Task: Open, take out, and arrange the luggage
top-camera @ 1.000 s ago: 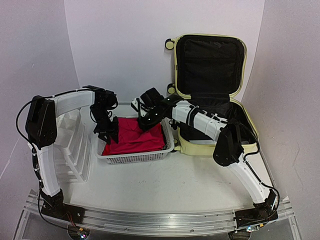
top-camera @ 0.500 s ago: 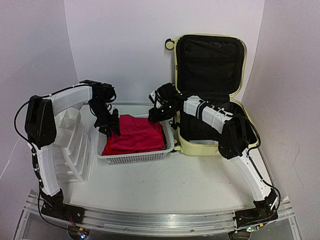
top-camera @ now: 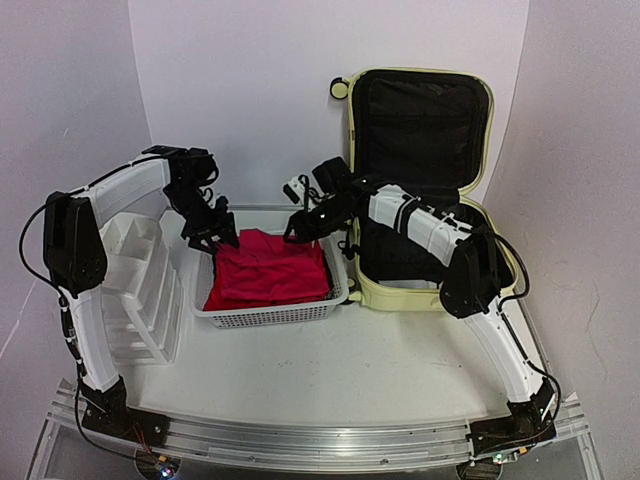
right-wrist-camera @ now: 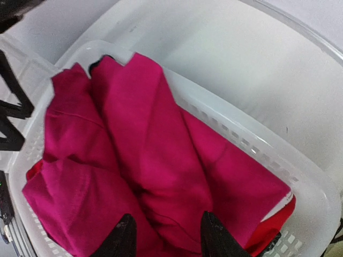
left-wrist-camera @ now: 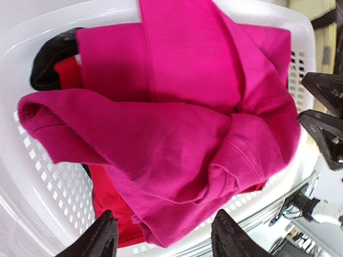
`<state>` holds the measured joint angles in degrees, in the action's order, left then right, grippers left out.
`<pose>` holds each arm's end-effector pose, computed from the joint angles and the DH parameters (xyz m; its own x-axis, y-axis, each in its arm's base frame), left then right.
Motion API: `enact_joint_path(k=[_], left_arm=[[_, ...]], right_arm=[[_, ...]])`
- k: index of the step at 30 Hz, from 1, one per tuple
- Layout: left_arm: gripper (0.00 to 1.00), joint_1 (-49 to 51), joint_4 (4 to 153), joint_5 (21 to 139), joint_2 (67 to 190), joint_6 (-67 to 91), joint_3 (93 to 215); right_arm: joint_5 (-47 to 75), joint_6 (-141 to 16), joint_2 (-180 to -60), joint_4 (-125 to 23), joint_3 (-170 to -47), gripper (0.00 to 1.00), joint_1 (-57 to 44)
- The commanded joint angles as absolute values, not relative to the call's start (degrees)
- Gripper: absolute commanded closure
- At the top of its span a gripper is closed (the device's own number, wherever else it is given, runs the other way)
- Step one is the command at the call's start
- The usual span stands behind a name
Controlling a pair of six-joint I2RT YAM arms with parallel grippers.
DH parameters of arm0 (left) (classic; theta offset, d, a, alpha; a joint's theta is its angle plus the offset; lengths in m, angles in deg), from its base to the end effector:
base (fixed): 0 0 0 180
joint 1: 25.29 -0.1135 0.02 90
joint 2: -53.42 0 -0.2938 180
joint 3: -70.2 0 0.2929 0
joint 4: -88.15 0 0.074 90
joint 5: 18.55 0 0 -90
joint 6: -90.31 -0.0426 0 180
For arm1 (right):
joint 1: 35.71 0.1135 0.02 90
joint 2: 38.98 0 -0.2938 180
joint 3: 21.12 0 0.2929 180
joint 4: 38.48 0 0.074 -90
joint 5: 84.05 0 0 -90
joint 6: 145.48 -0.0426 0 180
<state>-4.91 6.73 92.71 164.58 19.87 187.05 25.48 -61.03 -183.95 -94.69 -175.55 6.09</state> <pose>0.4123 -0.1696 0.3063 -0.9928 0.0360 -0.1146 0.0806 0.9069 -0.4137 0.4584 0.4290 0.2471 -0.6177 -0.4300 -0.6584 -0.7427 0.5943 0.3086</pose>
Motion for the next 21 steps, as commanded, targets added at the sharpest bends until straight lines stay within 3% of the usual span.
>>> enact_joint_path(k=[1,9,18,21], left_arm=[[0.37,-4.8,5.9,96.7,164.3,19.9,190.5],[0.43,-4.3,6.5,96.7,164.2,20.6,186.1],[0.5,-3.5,7.8,95.9,160.9,20.5,180.0],[0.51,-3.4,8.2,95.7,160.0,20.6,178.8]], right_arm=[[31.7,-62.1,-184.8,-89.6,-181.1,0.64,7.8],[34.3,-64.3,-188.8,-86.6,-181.7,0.69,10.0],[33.5,-67.6,-192.3,-84.9,-182.8,0.67,10.6],[33.3,-67.9,-192.2,-84.9,-182.8,0.72,10.8]])
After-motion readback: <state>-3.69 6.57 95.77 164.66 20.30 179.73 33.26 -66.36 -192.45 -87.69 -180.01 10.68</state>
